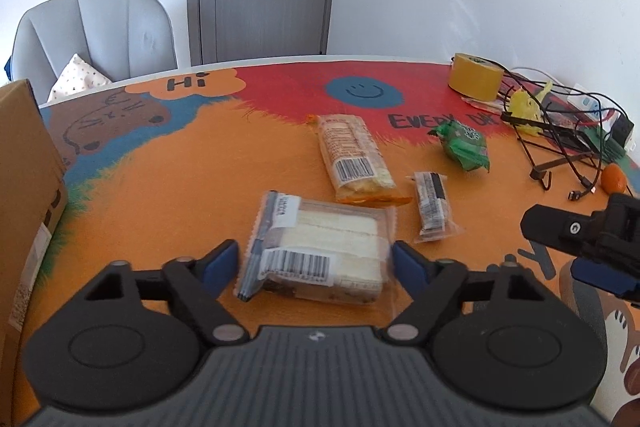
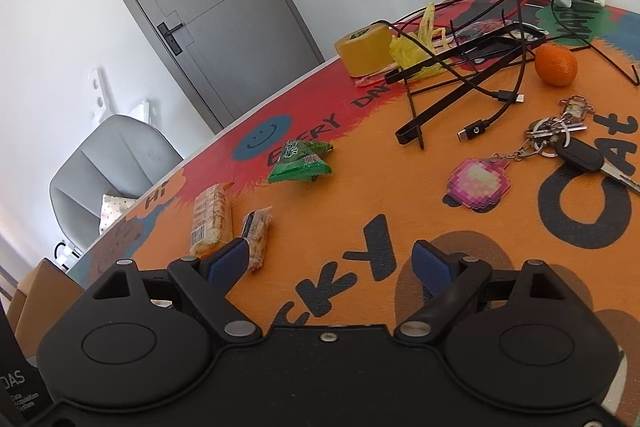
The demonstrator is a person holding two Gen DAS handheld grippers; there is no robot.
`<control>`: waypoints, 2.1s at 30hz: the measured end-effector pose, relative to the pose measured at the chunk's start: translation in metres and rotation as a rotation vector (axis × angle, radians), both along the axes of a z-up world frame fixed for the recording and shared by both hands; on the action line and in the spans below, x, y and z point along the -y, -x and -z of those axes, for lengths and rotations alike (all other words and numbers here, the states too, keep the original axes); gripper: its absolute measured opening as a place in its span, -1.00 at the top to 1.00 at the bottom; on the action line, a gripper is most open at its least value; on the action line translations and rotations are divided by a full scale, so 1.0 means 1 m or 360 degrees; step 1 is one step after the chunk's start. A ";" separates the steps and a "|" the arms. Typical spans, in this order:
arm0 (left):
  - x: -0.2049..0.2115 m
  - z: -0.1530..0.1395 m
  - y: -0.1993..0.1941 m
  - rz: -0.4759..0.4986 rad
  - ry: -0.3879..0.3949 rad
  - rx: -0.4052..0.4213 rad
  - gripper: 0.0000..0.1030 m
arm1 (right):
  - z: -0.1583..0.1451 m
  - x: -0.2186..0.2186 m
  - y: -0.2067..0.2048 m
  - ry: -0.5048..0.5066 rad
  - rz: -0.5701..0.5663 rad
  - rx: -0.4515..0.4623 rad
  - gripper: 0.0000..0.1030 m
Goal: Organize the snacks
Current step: 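Grasp the clear white cake pack with the left gripper while the right grasps the small bar, then carry the cake pack and small bar over the box and open both grippers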
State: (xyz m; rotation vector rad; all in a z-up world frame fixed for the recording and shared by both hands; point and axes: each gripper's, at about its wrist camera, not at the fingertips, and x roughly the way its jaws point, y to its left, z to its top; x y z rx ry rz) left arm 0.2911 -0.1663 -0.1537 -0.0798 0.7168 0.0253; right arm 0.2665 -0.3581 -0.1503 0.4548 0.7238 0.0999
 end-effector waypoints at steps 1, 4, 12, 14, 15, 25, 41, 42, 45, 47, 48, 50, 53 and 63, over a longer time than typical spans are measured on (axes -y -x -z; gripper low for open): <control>-0.001 -0.001 0.000 -0.0008 -0.0013 0.0008 -0.38 | 0.000 -0.002 -0.002 0.0003 -0.0004 -0.0003 -0.73; -0.008 -0.002 -0.001 -0.0021 0.0014 0.0018 -0.28 | 0.000 -0.008 -0.006 0.0026 -0.0016 -0.0004 -0.73; -0.025 -0.007 -0.001 -0.0065 0.0040 0.0048 -0.07 | -0.004 -0.026 -0.018 0.0077 -0.0067 0.0001 -0.64; -0.032 -0.008 -0.001 -0.0083 0.0067 0.0047 -0.07 | -0.004 -0.032 -0.022 0.0090 -0.0085 0.0004 -0.61; -0.035 -0.009 -0.001 -0.0091 0.0073 0.0050 -0.07 | -0.005 -0.034 -0.024 0.0095 -0.0096 0.0004 -0.58; -0.059 -0.015 0.003 -0.0154 0.0118 0.0073 -0.07 | -0.002 -0.066 -0.041 0.0183 -0.0165 -0.0007 -0.36; -0.071 -0.029 0.025 -0.0182 0.0116 0.0104 -0.07 | 0.004 -0.081 -0.025 0.0362 -0.0155 0.0005 0.62; -0.070 -0.030 0.027 -0.0178 0.0113 0.0108 -0.07 | 0.003 -0.080 -0.021 0.0350 -0.0150 0.0010 0.62; -0.067 -0.037 0.035 -0.0166 0.0102 0.0132 -0.07 | -0.001 -0.076 -0.011 0.0304 -0.0144 0.0034 0.62; -0.066 -0.041 0.041 -0.0159 0.0095 0.0153 -0.07 | -0.006 -0.074 -0.004 0.0289 -0.0137 0.0054 0.62; -0.066 -0.044 0.044 -0.0156 0.0091 0.0163 -0.07 | -0.009 -0.073 -0.001 0.0279 -0.0132 0.0064 0.62; -0.066 -0.049 0.051 -0.0160 0.0088 0.0183 -0.07 | -0.014 -0.072 0.005 0.0264 -0.0126 0.0085 0.62; -0.067 -0.056 0.061 -0.0164 0.0083 0.0215 -0.07 | -0.021 -0.071 0.014 0.0241 -0.0126 0.0116 0.62; -0.076 -0.078 0.094 -0.0181 0.0078 0.0320 -0.07 | -0.042 -0.080 0.043 0.0195 -0.0154 0.0222 0.62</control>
